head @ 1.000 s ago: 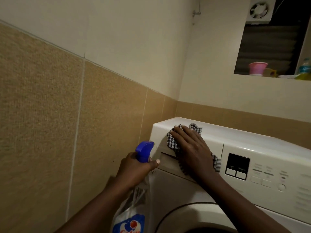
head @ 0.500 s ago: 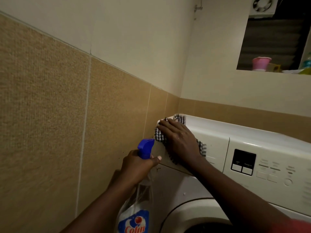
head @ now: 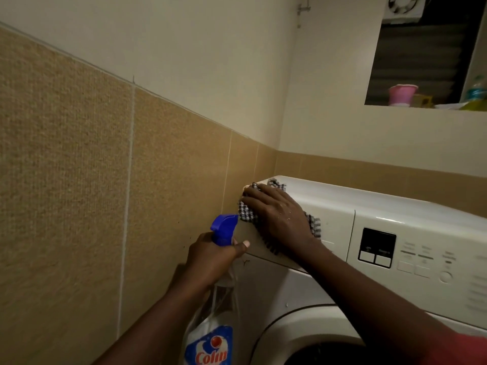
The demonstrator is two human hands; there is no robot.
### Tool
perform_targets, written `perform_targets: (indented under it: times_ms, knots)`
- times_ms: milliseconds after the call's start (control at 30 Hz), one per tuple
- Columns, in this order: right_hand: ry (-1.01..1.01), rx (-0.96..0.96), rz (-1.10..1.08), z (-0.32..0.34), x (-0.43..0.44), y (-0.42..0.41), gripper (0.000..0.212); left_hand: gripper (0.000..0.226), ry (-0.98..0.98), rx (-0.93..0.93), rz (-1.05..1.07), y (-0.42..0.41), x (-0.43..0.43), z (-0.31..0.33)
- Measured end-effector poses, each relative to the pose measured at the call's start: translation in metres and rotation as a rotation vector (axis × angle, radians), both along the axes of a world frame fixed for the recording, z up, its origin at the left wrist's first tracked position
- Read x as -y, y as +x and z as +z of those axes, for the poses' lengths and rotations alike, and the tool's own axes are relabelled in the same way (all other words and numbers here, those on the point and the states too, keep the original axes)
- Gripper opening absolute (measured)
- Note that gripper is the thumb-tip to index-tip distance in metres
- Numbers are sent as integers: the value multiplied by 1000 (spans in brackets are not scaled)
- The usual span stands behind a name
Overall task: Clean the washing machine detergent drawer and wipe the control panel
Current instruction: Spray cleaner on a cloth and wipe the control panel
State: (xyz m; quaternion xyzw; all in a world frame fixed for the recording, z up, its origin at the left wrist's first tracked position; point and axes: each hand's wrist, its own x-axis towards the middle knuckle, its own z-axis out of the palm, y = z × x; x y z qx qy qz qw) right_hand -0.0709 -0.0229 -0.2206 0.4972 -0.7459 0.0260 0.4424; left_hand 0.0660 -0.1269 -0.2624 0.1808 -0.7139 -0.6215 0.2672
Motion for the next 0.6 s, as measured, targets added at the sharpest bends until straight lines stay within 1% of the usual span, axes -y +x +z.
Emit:
perform_targets:
  times_ms: [67,133,233,300,367,433,500,600]
  knots:
    - [-76,6,-1,2,-30,3,54,30,-2,4,-12,0,2,-1]
    - [-206,52,-28,9,-62,2,55,28,-15,21,-28,0,5,-2]
    - [-335,76,-129,9,-84,-1,59,25,-36,62,-44,-5,8,-4]
    - [-341,62,-154,0,-85,-3,63,27,-62,79,-49,-9,6,-4]
    - [-350,56,-137,-4,-83,-4,64,33,-81,87,-50,-13,4,-4]
    - [-363,42,-117,-6,-84,-3,63,40,-99,99,-60,-15,1,-6]
    - [-350,17,-130,-11,-81,1,62,41,-112,131,-73,-16,-1,-13]
    - [-312,-4,-146,-29,-67,9,56,47,-119,183,-85,-16,-5,-27]
